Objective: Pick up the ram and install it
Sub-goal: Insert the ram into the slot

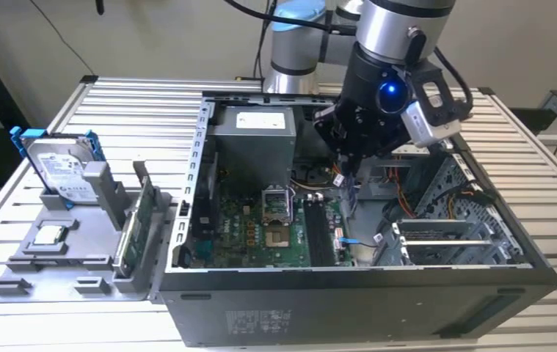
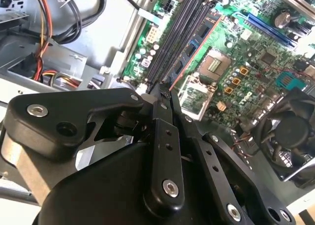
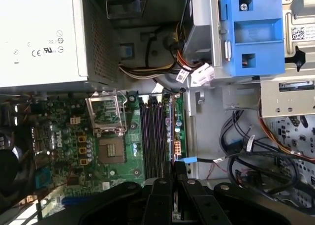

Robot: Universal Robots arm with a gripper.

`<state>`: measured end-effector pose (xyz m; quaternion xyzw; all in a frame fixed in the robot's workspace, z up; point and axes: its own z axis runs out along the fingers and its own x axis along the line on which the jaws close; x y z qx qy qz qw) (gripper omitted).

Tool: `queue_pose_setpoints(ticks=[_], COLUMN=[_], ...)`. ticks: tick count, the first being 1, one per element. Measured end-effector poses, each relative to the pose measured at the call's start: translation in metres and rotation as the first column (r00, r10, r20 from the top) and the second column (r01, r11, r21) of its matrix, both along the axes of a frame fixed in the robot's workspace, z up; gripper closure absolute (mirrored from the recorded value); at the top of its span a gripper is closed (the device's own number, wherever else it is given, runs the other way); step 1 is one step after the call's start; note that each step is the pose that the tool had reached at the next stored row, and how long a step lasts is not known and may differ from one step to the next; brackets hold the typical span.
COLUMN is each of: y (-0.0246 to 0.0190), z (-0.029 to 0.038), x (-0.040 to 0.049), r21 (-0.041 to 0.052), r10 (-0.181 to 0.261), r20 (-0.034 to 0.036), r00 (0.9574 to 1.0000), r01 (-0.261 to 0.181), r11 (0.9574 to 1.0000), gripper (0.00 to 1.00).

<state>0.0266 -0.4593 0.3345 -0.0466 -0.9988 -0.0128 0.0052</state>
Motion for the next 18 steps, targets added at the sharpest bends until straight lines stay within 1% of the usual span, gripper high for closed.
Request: queue_pose_setpoints(ticks=[14,18], y=[0.0000,0.0000], z=[-0.0083,-0.0125], x=[0.0000,0.0000], r21=[0.0000,0.0000], r10=[0.000,0.000], r20=[0.0001,0.0000], r00=[1.0000,1.0000], r01=[0.000,0.000], r11=[1.0000,1.0000], gripper=[0.86,0.86])
